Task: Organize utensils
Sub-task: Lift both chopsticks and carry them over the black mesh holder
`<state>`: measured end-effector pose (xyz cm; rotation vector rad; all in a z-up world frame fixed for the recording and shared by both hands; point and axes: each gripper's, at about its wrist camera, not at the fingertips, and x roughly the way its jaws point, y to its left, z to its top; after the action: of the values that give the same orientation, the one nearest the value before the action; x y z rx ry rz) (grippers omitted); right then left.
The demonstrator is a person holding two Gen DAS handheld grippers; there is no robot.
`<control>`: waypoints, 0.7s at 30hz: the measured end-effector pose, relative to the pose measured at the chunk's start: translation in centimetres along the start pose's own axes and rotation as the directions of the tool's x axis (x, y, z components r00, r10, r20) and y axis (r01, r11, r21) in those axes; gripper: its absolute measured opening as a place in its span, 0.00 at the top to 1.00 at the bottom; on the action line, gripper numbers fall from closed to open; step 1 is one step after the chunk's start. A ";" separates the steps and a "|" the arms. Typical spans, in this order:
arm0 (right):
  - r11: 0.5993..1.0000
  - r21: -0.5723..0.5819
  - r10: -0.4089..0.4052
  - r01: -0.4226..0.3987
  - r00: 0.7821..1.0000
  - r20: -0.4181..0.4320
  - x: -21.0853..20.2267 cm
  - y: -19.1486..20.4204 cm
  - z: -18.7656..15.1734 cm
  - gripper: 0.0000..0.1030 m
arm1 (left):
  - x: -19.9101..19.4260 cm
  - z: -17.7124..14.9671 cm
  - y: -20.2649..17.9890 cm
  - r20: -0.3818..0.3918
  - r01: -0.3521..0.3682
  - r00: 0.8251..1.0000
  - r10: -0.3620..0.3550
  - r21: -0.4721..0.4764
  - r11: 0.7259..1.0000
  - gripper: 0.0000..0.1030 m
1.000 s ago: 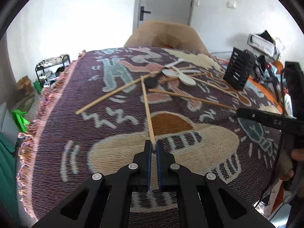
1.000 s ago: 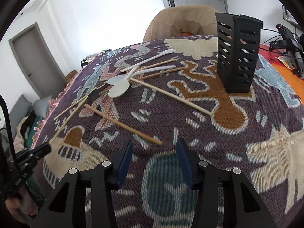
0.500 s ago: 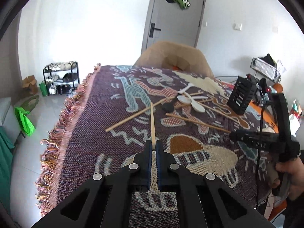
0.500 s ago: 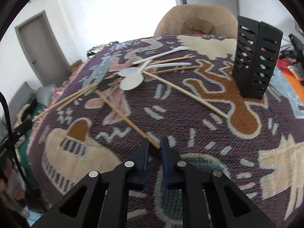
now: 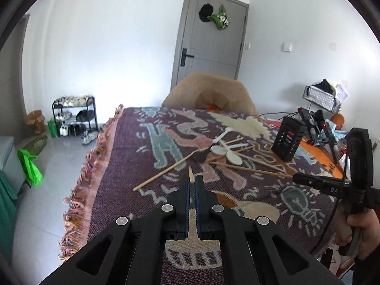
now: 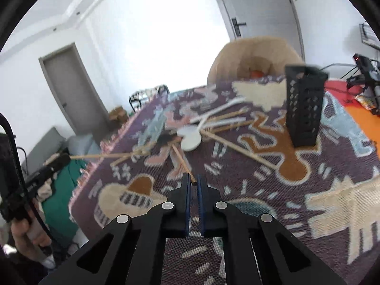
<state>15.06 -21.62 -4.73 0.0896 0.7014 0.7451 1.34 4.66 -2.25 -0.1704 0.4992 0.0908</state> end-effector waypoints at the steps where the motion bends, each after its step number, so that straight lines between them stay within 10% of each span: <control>1: 1.000 0.001 -0.001 0.001 1.000 0.018 -0.6 0.0 0.3 0.94 | -0.2 0.3 -0.2 0.008 0.001 1.000 -0.001 0.005 1.000 0.97; 21: 0.998 0.038 -0.051 0.043 0.958 0.283 -8.5 -0.7 5.2 0.94 | -0.6 6.8 -6.4 0.126 0.101 0.986 -0.112 0.089 0.991 0.97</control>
<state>14.24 -26.82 3.81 0.2040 0.4392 0.6591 4.77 -0.36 4.83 -0.1091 0.3619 -0.0231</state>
